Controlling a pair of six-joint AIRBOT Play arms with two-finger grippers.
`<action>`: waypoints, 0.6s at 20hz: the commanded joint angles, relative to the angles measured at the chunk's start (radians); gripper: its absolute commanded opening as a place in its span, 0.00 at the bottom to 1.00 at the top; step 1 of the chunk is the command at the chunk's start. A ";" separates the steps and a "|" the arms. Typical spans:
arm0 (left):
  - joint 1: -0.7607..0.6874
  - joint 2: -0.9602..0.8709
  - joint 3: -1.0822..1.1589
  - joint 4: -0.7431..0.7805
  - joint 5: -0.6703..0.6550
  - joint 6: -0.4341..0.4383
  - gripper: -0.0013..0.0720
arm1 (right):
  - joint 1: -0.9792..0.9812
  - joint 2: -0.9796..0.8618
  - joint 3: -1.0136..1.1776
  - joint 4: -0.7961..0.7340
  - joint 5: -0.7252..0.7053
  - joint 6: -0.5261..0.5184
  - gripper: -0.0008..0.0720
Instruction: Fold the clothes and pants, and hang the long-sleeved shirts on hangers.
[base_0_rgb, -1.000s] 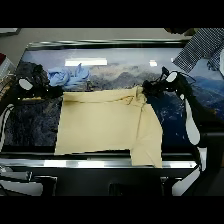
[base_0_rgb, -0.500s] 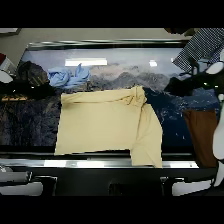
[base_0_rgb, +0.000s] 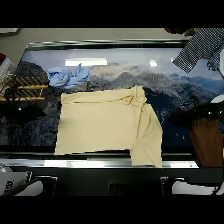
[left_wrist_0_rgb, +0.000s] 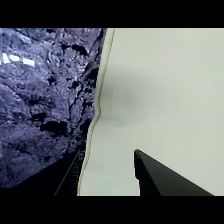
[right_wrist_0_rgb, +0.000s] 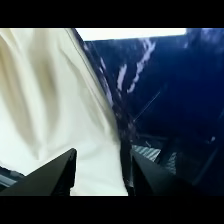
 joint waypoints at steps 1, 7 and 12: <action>0.011 0.027 -0.041 0.000 0.031 0.000 0.56 | -0.006 0.004 -0.127 0.053 -0.045 -0.095 0.56; 0.011 0.027 -0.041 0.000 0.045 0.000 0.56 | -0.006 -0.018 -0.164 0.098 -0.105 -0.155 0.56; 0.014 0.027 -0.041 0.001 0.001 -0.024 0.56 | -0.006 -0.058 -0.190 0.213 -0.098 -0.212 0.48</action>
